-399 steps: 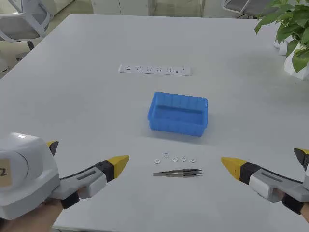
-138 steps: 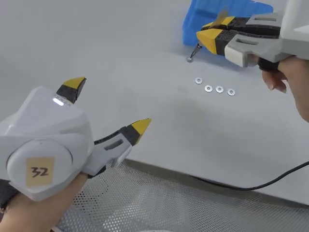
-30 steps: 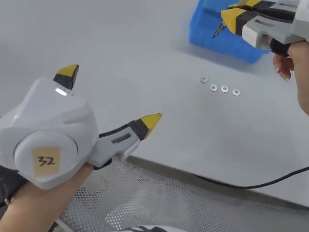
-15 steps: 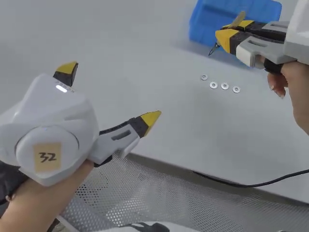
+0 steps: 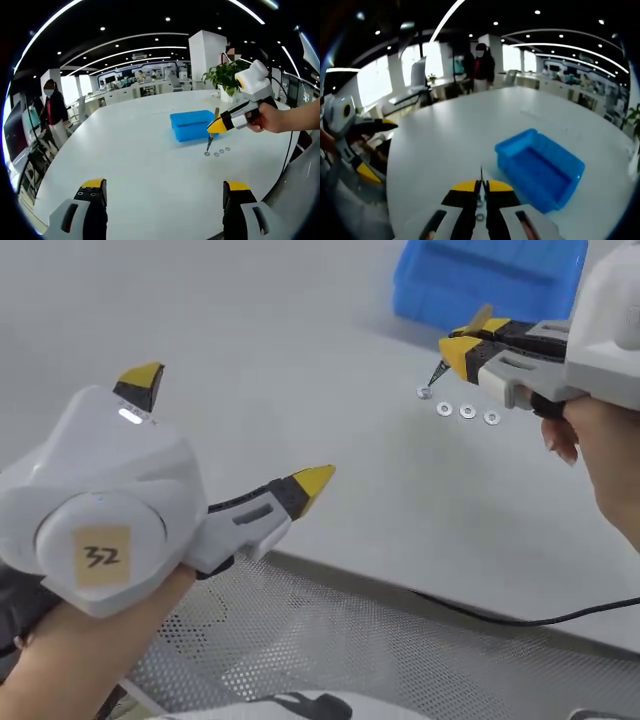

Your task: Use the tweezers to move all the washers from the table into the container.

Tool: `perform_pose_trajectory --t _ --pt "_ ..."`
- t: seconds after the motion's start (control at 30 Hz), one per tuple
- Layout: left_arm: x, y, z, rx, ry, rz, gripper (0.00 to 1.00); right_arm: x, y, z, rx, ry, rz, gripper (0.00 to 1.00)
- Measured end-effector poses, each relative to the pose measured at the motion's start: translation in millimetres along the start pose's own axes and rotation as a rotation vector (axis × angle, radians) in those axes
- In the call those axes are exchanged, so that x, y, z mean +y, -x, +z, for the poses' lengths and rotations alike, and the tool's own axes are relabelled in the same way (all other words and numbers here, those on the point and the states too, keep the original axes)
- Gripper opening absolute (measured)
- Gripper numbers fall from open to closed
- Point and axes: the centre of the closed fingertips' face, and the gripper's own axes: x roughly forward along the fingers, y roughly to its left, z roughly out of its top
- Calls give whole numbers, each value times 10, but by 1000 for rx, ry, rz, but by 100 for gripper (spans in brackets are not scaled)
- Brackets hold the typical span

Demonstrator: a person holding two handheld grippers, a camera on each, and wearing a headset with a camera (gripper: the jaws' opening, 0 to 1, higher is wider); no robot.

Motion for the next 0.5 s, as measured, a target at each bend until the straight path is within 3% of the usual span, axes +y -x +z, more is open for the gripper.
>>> perform_pose_trajectory --t 0.27,0.5 --pt "1 -3 -24 14 -6 1 99 26 -36 -68 20 9 6 3" --pt "-5 -5 -28 18 -11 1 99 63 -28 -64 7 20 1 2"
